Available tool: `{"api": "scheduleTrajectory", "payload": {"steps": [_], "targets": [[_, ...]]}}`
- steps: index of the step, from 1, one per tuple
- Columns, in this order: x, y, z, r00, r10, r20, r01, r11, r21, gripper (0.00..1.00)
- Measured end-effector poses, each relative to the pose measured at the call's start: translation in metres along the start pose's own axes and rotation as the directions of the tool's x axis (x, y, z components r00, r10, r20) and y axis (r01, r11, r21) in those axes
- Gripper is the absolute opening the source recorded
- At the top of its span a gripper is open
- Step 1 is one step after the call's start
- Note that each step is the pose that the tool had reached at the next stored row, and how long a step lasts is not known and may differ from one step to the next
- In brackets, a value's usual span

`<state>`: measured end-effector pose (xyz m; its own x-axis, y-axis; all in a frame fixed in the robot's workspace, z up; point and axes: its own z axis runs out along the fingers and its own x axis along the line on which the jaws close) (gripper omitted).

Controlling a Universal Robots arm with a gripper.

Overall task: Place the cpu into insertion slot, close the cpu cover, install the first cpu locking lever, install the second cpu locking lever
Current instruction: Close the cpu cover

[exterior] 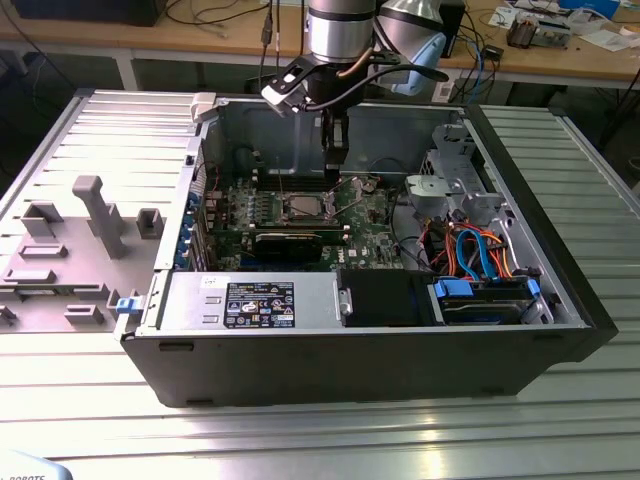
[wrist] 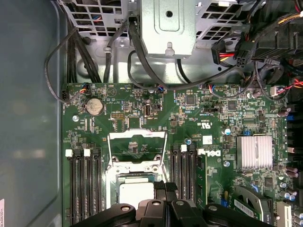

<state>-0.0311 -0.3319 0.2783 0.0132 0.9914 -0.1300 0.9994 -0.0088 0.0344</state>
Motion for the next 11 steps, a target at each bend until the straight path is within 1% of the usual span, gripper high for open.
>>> {"api": "scheduleTrajectory", "payload": {"steps": [3,7,11], "targets": [[0.0000,0.0000,0.0000,1.0000,0.000,0.0005,0.000,1.0000,0.0000,0.11],[0.0000,0.0024,0.0001,1.0000,0.000,0.0005,0.000,1.0000,0.0000,0.11],[0.0001,0.0080,0.0003,1.0000,0.000,0.0006,0.000,1.0000,0.0000,0.11]]}}
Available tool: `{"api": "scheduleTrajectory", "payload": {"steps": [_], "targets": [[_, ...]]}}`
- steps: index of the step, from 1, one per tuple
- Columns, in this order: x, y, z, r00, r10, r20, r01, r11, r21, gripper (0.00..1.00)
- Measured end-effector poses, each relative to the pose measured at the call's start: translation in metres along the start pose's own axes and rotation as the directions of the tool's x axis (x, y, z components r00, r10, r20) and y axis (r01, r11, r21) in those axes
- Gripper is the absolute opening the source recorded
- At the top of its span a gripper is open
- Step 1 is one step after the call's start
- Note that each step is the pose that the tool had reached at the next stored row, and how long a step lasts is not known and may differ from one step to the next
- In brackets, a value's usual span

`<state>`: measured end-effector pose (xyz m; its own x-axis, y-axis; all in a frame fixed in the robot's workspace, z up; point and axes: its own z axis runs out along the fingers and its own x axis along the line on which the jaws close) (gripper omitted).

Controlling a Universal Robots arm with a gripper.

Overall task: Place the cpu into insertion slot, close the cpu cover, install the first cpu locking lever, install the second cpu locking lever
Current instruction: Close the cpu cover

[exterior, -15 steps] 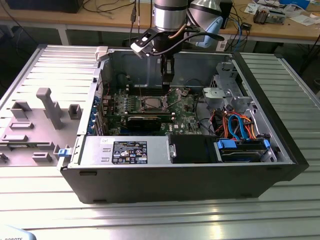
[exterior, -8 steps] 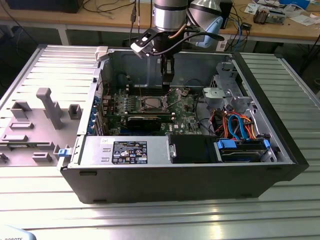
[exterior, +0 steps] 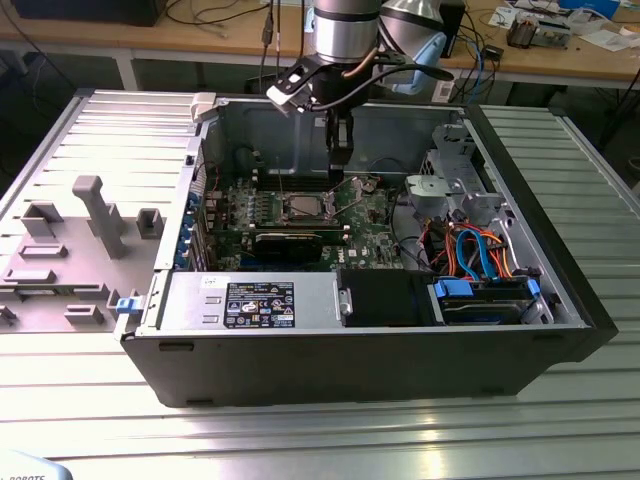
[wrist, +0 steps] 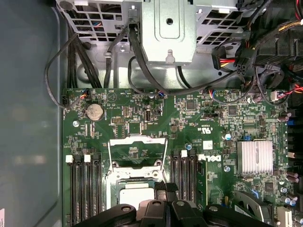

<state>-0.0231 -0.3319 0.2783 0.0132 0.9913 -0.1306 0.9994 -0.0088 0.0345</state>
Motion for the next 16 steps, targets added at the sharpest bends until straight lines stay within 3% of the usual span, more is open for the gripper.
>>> {"api": "scheduleTrajectory", "payload": {"steps": [7,16], "targets": [[0.0002,0.0122,0.0004,1.0000,0.000,0.0006,0.000,1.0000,0.0000,0.11],[0.0003,0.0226,0.0007,1.0000,0.000,0.0010,0.000,1.0000,0.0000,0.11]]}}
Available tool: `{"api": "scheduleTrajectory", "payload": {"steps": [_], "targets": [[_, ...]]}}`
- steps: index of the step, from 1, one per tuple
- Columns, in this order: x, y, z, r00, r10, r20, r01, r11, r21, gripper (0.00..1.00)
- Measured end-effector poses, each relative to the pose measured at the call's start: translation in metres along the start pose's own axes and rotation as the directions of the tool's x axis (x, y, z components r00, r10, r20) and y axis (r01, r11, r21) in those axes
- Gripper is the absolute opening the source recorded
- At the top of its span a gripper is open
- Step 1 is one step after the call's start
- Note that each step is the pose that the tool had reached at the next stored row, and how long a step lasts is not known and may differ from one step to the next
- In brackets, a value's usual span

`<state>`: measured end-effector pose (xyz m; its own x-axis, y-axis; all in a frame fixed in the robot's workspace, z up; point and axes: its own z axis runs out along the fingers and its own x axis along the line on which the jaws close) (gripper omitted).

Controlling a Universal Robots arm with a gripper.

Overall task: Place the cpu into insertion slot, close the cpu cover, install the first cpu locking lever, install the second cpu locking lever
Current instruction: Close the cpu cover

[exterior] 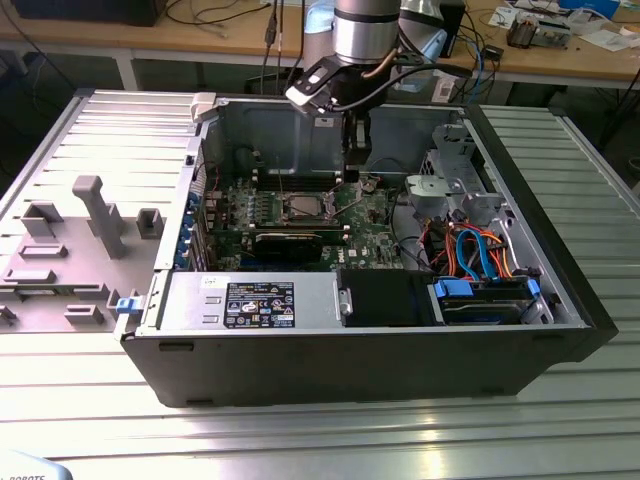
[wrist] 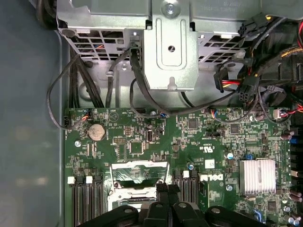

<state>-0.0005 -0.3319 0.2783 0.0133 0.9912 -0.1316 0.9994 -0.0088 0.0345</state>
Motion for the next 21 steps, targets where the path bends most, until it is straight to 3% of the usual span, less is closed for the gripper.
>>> {"api": "scheduleTrajectory", "payload": {"steps": [6,8,21], "targets": [[0.0001,0.0064,0.0002,1.0000,0.000,0.0000,0.000,1.0000,0.0000,0.11],[0.0002,0.0120,0.0004,1.0000,0.000,0.0001,0.000,1.0000,0.0000,0.11],[0.0003,0.0161,0.0008,1.0000,0.000,0.0008,0.000,1.0000,-0.0001,0.11]]}}
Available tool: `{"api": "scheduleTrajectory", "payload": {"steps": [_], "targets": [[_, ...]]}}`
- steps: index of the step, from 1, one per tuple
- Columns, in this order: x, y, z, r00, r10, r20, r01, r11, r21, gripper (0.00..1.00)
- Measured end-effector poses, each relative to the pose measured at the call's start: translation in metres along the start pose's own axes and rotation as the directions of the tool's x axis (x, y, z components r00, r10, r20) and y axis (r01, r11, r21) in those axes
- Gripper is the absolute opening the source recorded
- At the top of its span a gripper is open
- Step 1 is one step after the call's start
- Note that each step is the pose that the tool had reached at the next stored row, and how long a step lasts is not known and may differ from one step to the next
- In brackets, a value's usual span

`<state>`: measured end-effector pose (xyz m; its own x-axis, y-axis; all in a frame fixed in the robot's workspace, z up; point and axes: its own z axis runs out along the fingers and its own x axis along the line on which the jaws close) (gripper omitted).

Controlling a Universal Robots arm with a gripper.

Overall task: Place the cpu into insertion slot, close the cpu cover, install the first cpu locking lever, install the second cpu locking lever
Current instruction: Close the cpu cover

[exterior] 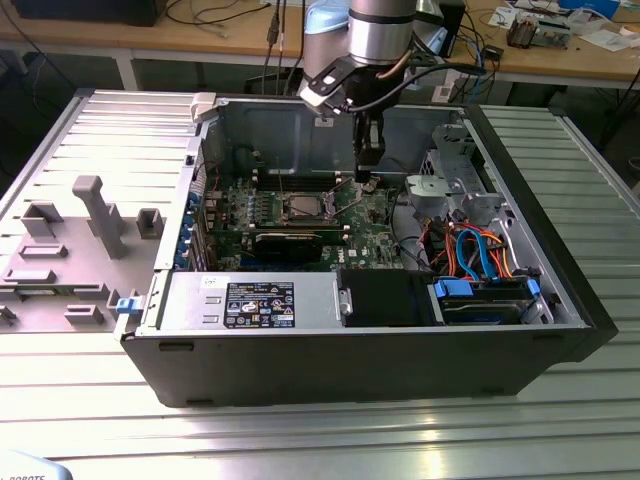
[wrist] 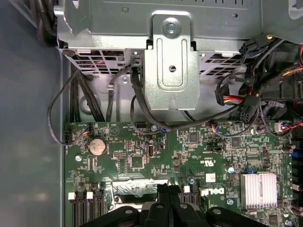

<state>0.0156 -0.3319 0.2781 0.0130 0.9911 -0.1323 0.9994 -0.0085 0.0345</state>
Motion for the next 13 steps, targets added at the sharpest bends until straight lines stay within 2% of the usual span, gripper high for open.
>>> {"api": "scheduleTrajectory", "payload": {"steps": [13], "targets": [[0.0003,0.0027,0.0014,1.0000,0.000,-0.0001,0.000,1.0000,0.0000,0.11]]}}
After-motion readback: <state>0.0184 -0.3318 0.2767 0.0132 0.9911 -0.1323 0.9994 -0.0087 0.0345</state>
